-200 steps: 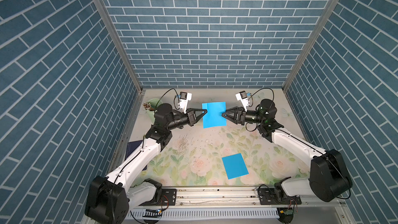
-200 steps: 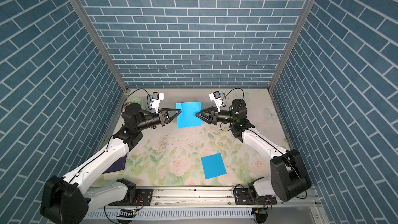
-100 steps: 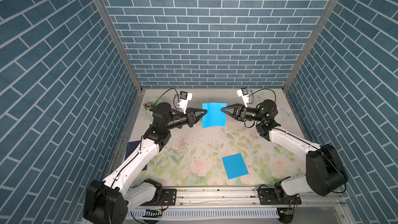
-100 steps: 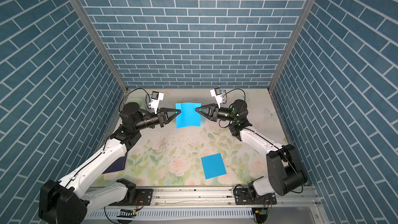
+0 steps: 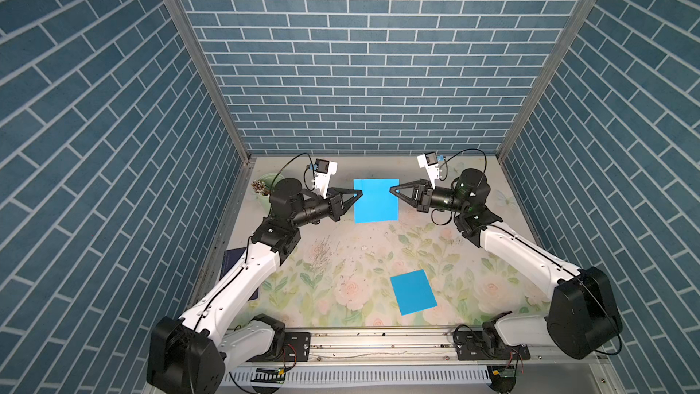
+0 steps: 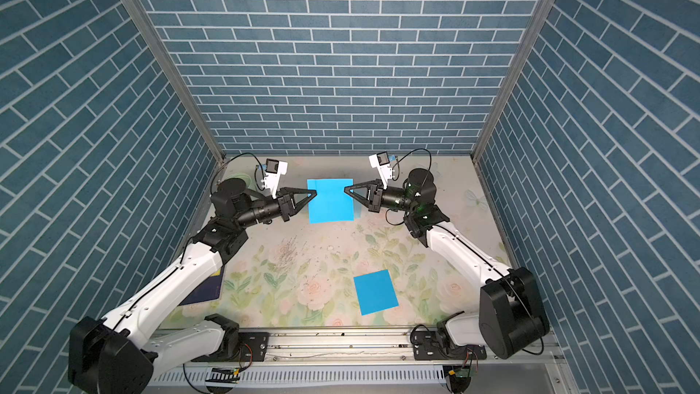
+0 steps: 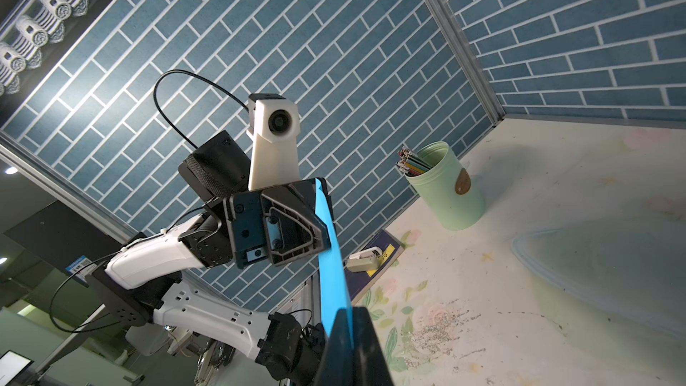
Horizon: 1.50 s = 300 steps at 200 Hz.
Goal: Fold the square paper along the opposite sides
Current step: Fold the paper.
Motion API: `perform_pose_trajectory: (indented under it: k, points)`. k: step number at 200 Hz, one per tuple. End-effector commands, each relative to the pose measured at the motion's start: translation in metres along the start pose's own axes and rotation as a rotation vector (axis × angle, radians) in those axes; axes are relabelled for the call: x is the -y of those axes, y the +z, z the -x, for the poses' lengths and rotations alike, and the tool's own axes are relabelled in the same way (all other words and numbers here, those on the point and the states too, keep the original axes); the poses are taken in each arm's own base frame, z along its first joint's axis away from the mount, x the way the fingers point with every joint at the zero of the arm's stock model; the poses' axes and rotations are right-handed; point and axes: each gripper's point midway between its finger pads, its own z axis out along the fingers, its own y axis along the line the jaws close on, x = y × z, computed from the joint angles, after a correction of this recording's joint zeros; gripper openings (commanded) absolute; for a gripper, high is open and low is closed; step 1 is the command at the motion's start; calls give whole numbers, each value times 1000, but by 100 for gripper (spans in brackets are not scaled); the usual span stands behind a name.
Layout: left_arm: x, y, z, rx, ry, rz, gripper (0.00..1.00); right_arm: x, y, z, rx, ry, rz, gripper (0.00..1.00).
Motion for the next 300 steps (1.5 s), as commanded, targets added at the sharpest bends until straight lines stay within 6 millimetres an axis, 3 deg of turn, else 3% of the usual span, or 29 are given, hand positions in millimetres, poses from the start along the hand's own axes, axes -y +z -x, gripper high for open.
perform_pose_trajectory:
  k: [1, 18, 55, 86, 101, 118, 136, 157, 183, 212, 243, 260, 300]
  points:
    - [10, 1, 11, 10, 49, -34, 0, -5, -4, 13, 20, -95, -46, 18]
    - [18, 3, 12, -6, 68, -83, 0, 13, -12, 12, 17, -114, -137, 25]
    - [40, 1, 25, -1, 109, -151, 0, 86, -35, -1, -4, -87, -450, 30]
    - [64, 1, 41, 40, 141, -214, 0, 118, -21, -20, -43, -50, -516, 28]
    - [69, 4, 47, 59, 144, -244, 0, 112, 1, -19, -45, -54, -469, 28]
    - [61, 11, 49, 67, 148, -235, 0, 94, 24, -13, -37, -71, -387, 30]
    - [48, 19, 48, 72, 147, -218, 0, 77, 32, -2, -4, -77, -313, 31]
    - [28, 22, 48, 79, 130, -187, 0, 60, 27, 7, 24, -86, -264, 36]
    - [16, 22, 47, 76, 129, -163, 0, 42, 5, 16, 92, -74, -220, 41]
    - [12, 20, 45, 69, 133, -143, 0, 24, -12, 19, 144, -79, -193, 49]
    - [10, 20, 42, 62, 127, -133, 0, 5, -14, 20, 166, -58, -110, 57]
    - [12, 19, 39, 55, 127, -143, 0, 1, -15, 21, 175, -53, -86, 64]
    - [17, 12, 34, 45, 137, -153, 0, -2, -14, 25, 168, -67, -85, 67]
